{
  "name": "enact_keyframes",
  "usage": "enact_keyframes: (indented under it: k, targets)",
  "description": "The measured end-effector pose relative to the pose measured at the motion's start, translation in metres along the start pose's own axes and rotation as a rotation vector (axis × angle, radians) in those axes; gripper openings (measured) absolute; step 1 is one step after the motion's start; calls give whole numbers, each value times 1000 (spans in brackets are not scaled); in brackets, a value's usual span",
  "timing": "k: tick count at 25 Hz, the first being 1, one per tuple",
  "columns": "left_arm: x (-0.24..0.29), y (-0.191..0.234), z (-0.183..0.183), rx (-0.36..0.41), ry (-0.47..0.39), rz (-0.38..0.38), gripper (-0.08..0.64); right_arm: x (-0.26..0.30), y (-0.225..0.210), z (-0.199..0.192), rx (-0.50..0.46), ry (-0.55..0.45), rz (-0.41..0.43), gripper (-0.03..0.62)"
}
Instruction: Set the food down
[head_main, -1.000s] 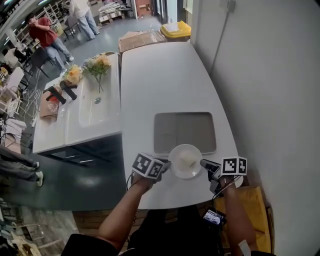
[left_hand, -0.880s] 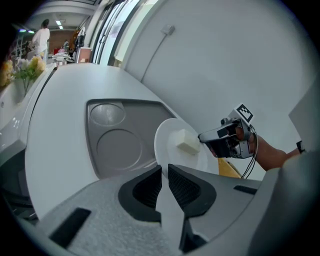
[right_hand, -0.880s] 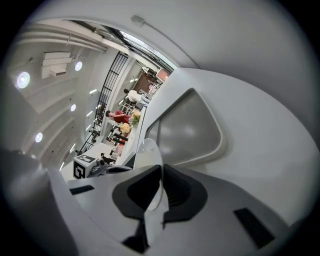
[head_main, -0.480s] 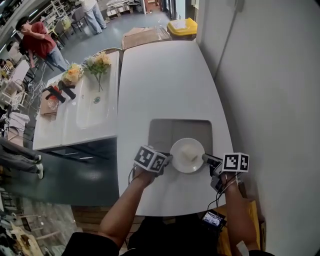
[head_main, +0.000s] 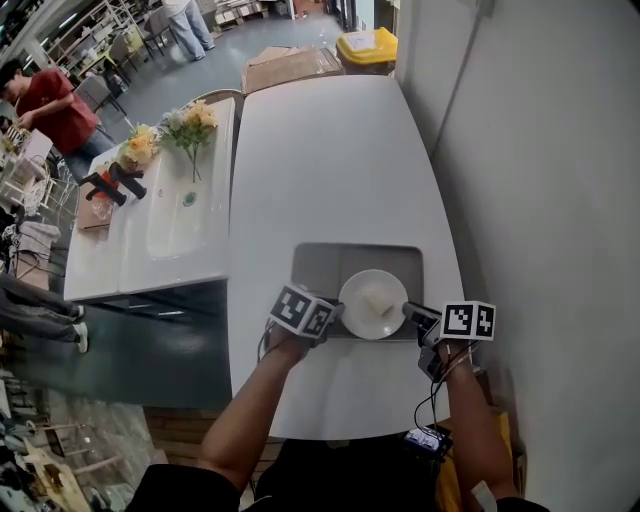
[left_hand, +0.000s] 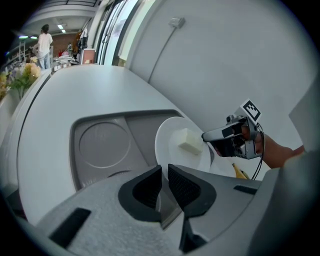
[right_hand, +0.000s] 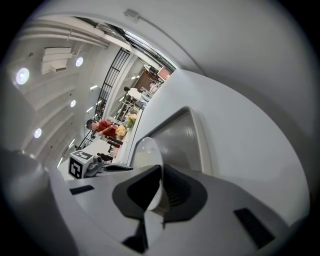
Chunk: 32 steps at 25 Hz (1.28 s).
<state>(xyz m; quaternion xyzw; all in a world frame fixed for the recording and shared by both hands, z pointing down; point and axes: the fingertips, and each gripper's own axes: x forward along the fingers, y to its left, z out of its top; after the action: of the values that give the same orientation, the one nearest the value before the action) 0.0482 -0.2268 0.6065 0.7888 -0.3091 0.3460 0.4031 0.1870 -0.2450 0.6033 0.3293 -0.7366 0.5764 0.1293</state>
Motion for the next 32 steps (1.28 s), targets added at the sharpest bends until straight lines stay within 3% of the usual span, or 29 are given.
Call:
enact_keyframes:
  k: [9,17,23,32]
  targets:
    - [9,6,2,13,19,23,41,6,-8,4,-13,11,-12,18]
    - [18,9,-3,31,39,42,41,12,-16,3,-73,35,-78,20]
    - [20,6,-2,47,45,70,41,13,-19,6,-185,69,-152,20]
    - [21,8,-1,171,63,196,43,19,-23,4,-445,131,-306,45]
